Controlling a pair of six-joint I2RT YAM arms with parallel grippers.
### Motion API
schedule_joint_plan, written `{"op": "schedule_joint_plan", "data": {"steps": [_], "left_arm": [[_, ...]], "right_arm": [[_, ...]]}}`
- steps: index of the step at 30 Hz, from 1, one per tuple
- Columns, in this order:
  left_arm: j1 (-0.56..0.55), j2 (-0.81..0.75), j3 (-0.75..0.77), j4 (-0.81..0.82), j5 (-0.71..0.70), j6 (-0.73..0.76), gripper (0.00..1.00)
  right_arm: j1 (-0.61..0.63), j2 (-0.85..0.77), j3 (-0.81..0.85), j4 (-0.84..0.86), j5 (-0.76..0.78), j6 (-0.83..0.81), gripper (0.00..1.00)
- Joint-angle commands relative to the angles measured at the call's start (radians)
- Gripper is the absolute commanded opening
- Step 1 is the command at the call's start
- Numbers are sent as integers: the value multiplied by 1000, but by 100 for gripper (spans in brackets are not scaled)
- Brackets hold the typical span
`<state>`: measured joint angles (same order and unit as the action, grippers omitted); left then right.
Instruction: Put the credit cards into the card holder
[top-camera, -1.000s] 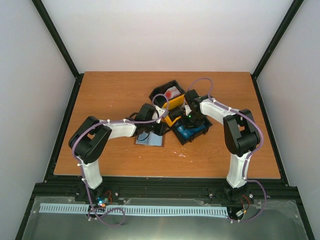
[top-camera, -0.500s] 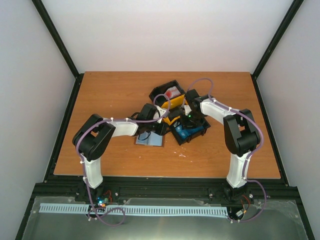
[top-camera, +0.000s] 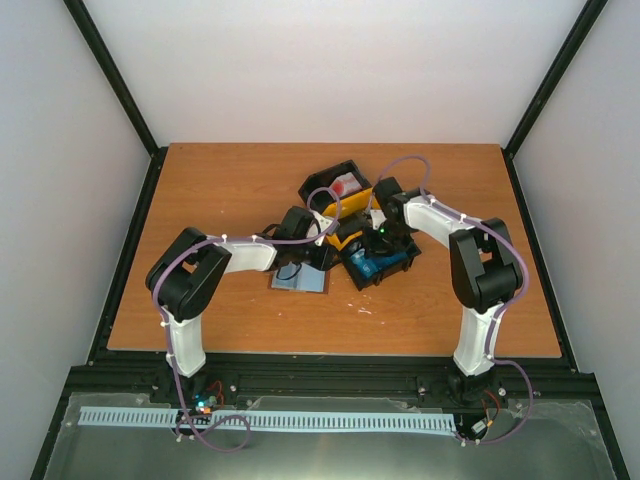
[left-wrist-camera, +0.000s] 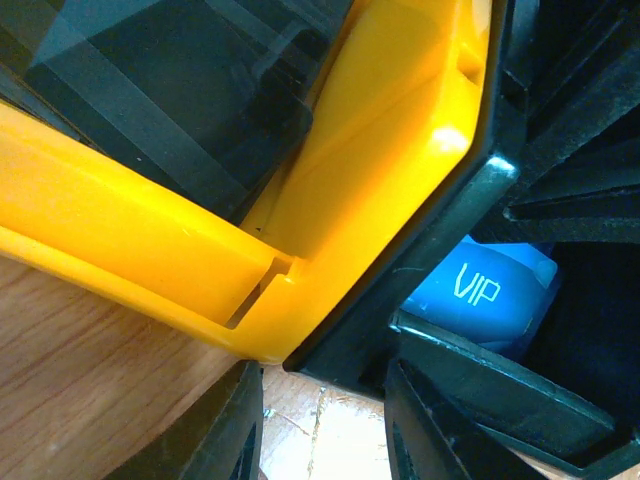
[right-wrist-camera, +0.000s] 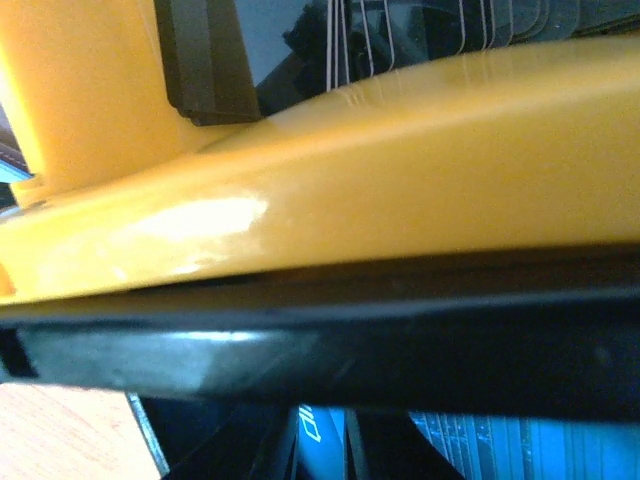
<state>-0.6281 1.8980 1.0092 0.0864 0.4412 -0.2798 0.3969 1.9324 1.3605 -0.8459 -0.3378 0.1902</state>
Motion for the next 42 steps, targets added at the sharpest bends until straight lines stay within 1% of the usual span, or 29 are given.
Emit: {"op": "schedule_joint_plan", "data": {"steps": [1,12,19,25,29,32,33,40,42], "left_arm": [[-9,41,53,33,1,22,34],[-8,50,61,27,-6,24,34],[-9,53,67,24,-9,24,34],[-9,54,71,20,-16,24,34],[-8,53,72,15,-19,26,34],[-9,52,73,12,-21,28,34],[-9,51,74,12,-22,28,34],[-9,45,81,-1,-23,37,34],[-9,42,82,-5,-25,37,34]], "right_arm": [[23,-27,-4,-58,-154,-9,14],[22,-34,-23,-113,-145,-6,17],[22,-40,-28,-126,-192,-37,17],[26,-34,-32,-125,-116,-57,21],[30,-37,-34,-111,-106,-59,26],[36,-33,-26,-96,-79,-52,27],[38,-31,-23,-90,-66,-49,25],[39,-44,-1,-26,13,-13,8],[39,-53,4,-25,24,-15,5]]}}
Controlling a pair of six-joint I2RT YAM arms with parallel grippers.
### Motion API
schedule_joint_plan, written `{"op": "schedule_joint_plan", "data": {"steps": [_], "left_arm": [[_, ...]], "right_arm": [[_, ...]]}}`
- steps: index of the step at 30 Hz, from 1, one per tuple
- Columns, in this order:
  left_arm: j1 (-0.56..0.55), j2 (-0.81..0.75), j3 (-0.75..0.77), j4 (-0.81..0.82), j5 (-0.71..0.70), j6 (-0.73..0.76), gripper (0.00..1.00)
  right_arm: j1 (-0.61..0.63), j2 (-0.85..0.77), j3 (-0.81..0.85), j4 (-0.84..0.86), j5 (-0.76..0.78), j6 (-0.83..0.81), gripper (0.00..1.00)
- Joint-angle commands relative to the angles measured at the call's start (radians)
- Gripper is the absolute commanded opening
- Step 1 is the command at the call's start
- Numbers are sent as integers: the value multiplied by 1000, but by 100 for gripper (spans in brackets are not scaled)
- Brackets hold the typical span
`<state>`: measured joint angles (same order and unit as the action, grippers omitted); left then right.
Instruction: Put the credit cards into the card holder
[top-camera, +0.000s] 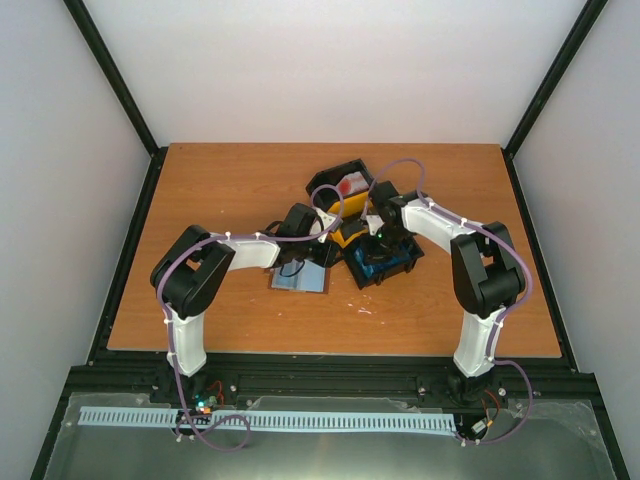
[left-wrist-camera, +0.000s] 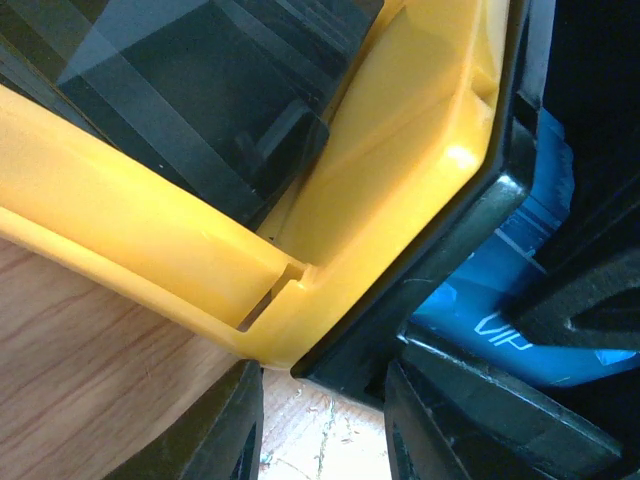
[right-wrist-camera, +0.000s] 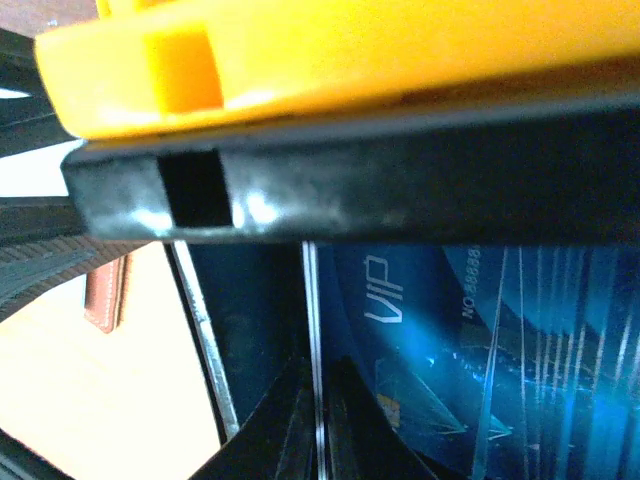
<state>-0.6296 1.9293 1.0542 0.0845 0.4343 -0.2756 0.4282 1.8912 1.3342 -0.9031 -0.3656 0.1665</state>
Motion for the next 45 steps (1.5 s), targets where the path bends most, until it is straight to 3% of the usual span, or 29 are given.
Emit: {"op": "schedule_joint_plan", "data": {"steps": [1,25,34,45], "left_arm": [[-7,9,36,-5,-19,33,35],[-7,-43,5,-17,-19,16,40],[-6,-47,-6,-8,-21,6,40],[-6,-49,-6,-8,-22,6,40]], "right_arm": [[8,-16,32,29,57,8,5],[-27,-108,-66,114,-7,46,3],[-27,-108,-90,167,-36,81,12],[-27,-118,-94,170,13,84,4]]}}
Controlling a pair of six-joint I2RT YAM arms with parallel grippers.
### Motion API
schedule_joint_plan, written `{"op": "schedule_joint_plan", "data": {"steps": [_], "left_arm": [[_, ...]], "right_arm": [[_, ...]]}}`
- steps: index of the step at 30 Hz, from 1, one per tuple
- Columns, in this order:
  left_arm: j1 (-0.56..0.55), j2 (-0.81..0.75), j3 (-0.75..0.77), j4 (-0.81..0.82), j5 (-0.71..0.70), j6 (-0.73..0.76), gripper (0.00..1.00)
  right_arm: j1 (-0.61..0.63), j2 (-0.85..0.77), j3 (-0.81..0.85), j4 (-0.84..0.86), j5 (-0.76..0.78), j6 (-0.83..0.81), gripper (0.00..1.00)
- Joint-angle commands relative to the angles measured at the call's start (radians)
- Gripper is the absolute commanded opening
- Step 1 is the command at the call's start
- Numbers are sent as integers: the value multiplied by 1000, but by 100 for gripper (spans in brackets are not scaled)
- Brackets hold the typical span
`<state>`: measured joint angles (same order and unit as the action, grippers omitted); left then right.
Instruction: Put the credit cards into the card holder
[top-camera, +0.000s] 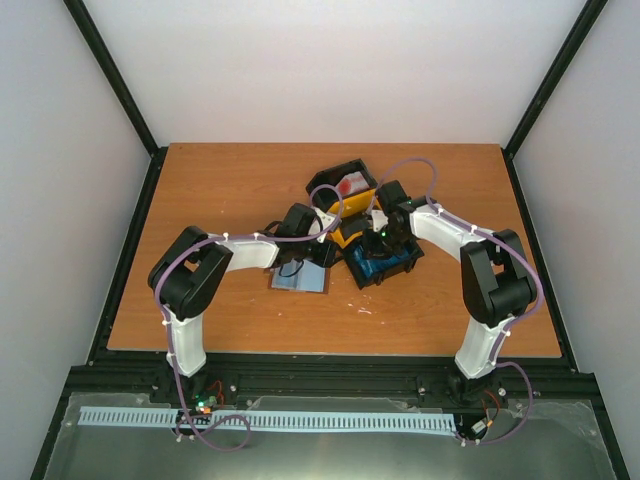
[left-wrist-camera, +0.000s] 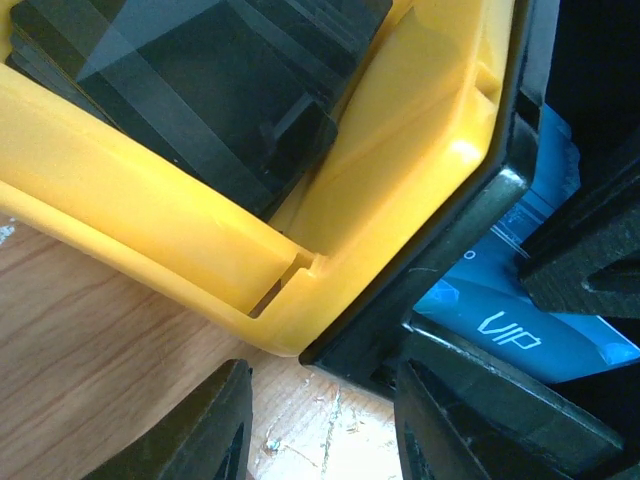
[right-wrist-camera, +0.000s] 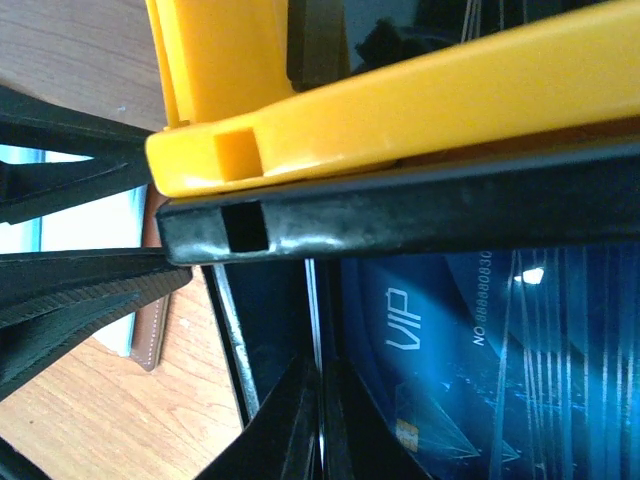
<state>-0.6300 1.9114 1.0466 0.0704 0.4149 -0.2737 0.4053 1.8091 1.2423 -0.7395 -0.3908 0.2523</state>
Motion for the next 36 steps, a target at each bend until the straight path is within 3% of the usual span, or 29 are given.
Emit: {"op": "schedule_joint_plan", "data": {"steps": [1,8,24,36], "left_arm": [[-7,-31,0,6,-3,4,41],[-7,-29,1,5,-4,8,41],[-7,-56,-21,3,-14,6,45],[-7,-57,-25,12,-11,2,46]], "right_arm": [[-4,-38,2,-1,55,-5,4],[-4,-71,14,-21,90,-7,4],[-8,-175,-83,110,96,33,5],[-13,-106,-88,127,44,44,6]]}}
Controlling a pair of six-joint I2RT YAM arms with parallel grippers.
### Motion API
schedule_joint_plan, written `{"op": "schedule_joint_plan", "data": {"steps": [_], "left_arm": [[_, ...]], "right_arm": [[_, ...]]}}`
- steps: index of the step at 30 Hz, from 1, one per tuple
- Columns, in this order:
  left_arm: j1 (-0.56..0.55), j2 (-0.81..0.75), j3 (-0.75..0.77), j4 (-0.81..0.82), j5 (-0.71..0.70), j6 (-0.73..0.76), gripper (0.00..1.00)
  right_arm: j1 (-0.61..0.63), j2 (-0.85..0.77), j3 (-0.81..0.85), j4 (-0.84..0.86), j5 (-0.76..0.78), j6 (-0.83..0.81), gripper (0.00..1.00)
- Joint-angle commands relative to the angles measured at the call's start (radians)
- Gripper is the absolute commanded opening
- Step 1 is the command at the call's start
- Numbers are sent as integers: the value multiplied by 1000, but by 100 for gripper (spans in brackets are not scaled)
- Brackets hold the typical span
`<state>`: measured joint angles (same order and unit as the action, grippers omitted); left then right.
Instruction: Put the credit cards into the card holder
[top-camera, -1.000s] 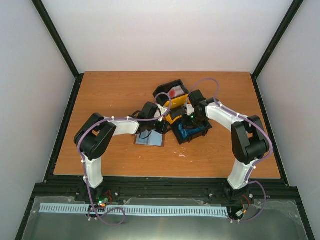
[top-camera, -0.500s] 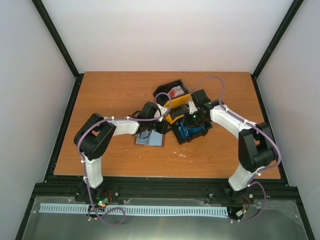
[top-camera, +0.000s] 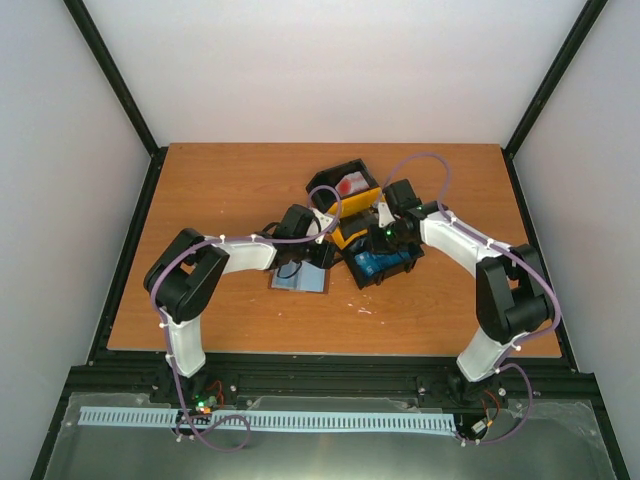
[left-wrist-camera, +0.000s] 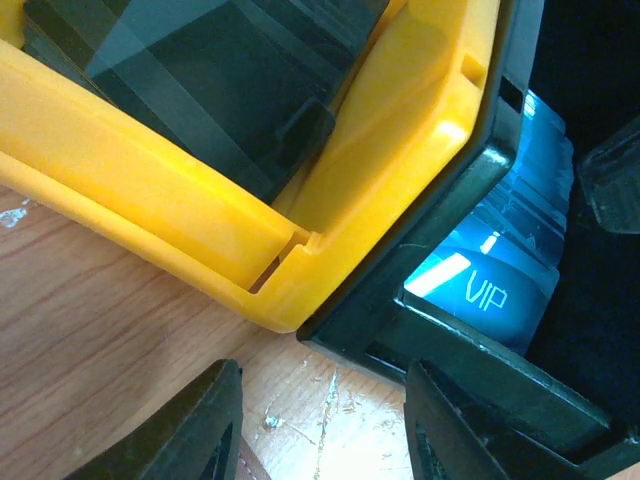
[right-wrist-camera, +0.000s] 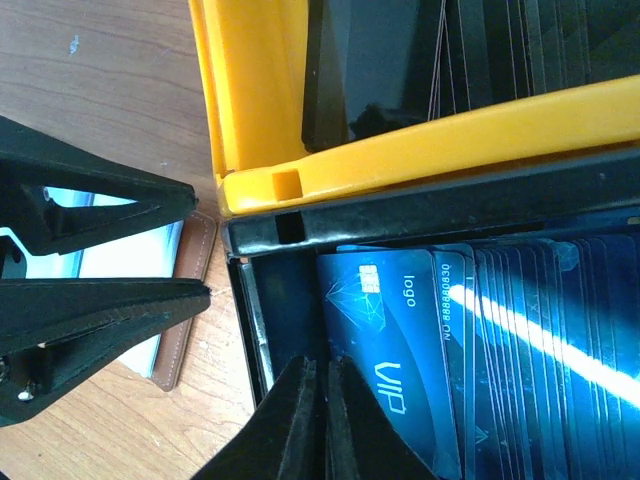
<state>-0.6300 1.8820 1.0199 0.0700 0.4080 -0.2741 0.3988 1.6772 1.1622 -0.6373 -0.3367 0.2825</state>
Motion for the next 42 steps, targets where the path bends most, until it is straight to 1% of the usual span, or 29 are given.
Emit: {"op": "schedule_joint_plan", "data": {"steps": [1,2,6,8,13,18,22,26,31,36,42], "left_arm": [[-7,-27,3,11,-4,3,46],[-6,-27,3,10,-4,3,46],[-7,-26,4,10,2,3,46],[-7,-22,8,9,4,4,46],[-7,-7,20,13,16,1,46],[-7,6,28,14,14,-2,45],[-7,20,41,14,18,-2,43],[-7,36,53,13,23,-2,42],[-7,47,58,13,25,2,42],[-7,48,59,14,22,2,42],[-7,50,60,16,21,1,42]], "right_arm": [[-7,28,-9,27,-2,15,6],[-6,30,-9,26,7,14,8],[-6,61,11,-5,61,12,22],[-6,90,23,-21,76,10,25],[-6,115,22,-11,80,11,27],[-7,143,21,3,60,10,26],[-6,146,20,7,49,7,19],[-6,152,20,7,33,5,18],[-7,165,24,4,30,7,20],[-7,168,27,5,70,10,26],[-5,168,34,7,91,7,28]]}}
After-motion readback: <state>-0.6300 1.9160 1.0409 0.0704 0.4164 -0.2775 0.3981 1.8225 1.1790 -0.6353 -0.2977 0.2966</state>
